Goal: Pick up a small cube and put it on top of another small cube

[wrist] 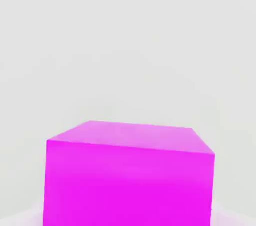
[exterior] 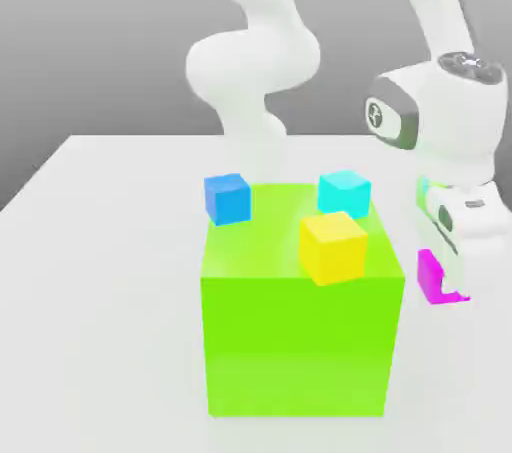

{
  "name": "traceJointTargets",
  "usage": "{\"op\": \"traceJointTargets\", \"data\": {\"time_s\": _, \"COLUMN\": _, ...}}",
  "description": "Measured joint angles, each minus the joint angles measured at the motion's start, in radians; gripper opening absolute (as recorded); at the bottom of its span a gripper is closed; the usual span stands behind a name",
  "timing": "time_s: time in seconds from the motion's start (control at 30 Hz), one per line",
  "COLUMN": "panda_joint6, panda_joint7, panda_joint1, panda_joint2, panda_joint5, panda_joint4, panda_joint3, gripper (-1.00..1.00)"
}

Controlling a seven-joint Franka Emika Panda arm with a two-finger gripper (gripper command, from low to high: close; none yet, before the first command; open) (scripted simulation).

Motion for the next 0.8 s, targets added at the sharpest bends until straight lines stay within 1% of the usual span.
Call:
{"op": "traceJointTargets", "data": {"time_s": 0.07, "panda_joint6": -0.058, "panda_joint7": -0.069, "panda_joint1": -0.005, "panda_joint2": -0.047, "panda_joint5": 0.0, "panda_joint4": 0.017, "panda_joint3": -0.013, "gripper": -1.0}}
{"op": "traceJointTargets", "data": {"time_s": 0.17, "panda_joint6": -0.144, "panda_joint7": -0.158, "panda_joint1": -0.02, "panda_joint2": -0.126, "panda_joint5": -0.033, "panda_joint4": 0.042, "panda_joint3": -0.038, "gripper": -1.0}}
{"op": "traceJointTargets", "data": {"time_s": 0.37, "panda_joint6": -0.308, "panda_joint7": -0.297, "panda_joint1": -0.076, "panda_joint2": -0.299, "panda_joint5": -0.165, "panda_joint4": 0.086, "panda_joint3": -0.082, "gripper": -1.0}}
{"op": "traceJointTargets", "data": {"time_s": 0.77, "panda_joint6": -0.716, "panda_joint7": -0.593, "panda_joint1": -0.377, "panda_joint2": -0.714, "panda_joint5": -0.454, "panda_joint4": 0.035, "panda_joint3": -0.303, "gripper": -1.0}}
{"op": "traceJointTargets", "data": {"time_s": 0.8, "panda_joint6": -0.729, "panda_joint7": -0.607, "panda_joint1": -0.396, "panda_joint2": -0.735, "panda_joint5": -0.475, "panda_joint4": 0.026, "panda_joint3": -0.313, "gripper": -1.0}}
